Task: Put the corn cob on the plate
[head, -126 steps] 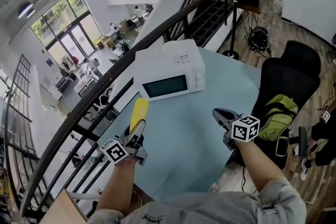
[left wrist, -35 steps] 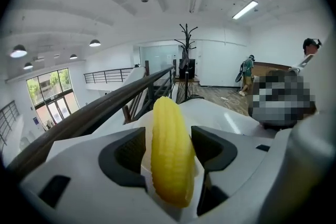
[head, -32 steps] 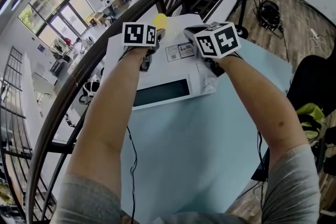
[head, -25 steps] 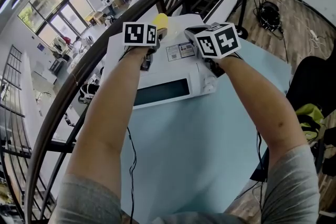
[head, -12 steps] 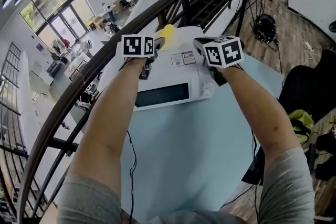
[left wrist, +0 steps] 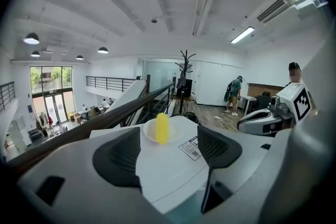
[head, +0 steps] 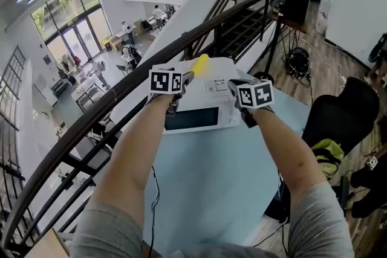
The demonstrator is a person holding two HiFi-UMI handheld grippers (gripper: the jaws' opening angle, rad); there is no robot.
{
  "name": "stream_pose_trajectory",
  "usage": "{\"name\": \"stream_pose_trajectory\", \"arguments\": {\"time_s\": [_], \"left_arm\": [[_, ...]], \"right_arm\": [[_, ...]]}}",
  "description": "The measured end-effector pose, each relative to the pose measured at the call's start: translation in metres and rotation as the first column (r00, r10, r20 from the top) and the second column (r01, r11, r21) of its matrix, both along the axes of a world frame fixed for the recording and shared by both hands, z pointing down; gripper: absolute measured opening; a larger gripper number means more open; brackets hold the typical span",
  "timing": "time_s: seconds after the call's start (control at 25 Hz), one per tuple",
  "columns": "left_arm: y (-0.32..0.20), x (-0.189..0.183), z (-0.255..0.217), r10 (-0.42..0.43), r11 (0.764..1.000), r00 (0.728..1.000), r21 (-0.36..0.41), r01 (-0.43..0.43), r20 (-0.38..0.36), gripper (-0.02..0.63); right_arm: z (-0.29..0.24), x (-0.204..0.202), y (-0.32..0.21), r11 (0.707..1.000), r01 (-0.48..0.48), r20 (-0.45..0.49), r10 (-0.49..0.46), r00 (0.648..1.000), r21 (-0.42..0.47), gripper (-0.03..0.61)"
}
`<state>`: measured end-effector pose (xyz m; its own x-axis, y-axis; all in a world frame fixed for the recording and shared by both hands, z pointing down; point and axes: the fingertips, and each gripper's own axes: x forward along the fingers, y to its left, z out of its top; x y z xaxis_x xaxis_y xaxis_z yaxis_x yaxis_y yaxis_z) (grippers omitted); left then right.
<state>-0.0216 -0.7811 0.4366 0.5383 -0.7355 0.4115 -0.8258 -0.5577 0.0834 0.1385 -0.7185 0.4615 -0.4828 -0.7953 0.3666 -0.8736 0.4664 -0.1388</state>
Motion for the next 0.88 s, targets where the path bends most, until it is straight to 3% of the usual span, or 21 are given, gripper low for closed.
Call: {"name": "stream_pose_trajectory", "arguments": {"time_s": [0.24, 0.4, 0.52, 0.68, 0.88], "left_arm": [[0.057, -0.03, -0.033, 0.008, 1.0, 0.999, 0.015, -0.008, -0.047, 0.348], [0.107, -0.065, -0.062, 0.042, 0.997, 0.999, 0.068, -0.042, -0.002, 0.333], [0.141, -0.087, -0.08, 0.06, 0.992, 0.998, 0.109, -0.059, 0.0, 0.246], [0.178, -0.104, -0.092, 0.077, 0.984, 0.995, 0.163, -0.066, -0.059, 0.146], [0.23, -0.126, -0.089, 0.142, 0.976, 0.985, 0.182, -0.122, -0.101, 0.067]], "right_arm": [[-0.029, -0.012, 0.048, 0.999, -0.047, -0.012, 0.047, 0.999, 0.001, 0.017], [-0.054, -0.039, 0.093, 0.998, -0.057, -0.011, 0.057, 0.998, 0.014, 0.017], [-0.064, -0.051, 0.121, 0.997, -0.067, -0.012, 0.068, 0.998, 0.022, 0.017], [-0.063, -0.051, 0.148, 0.995, -0.091, -0.002, 0.091, 0.996, 0.038, 0.017], [-0.049, -0.062, 0.198, 0.99, -0.137, -0.031, 0.138, 0.99, 0.017, 0.017]]}}
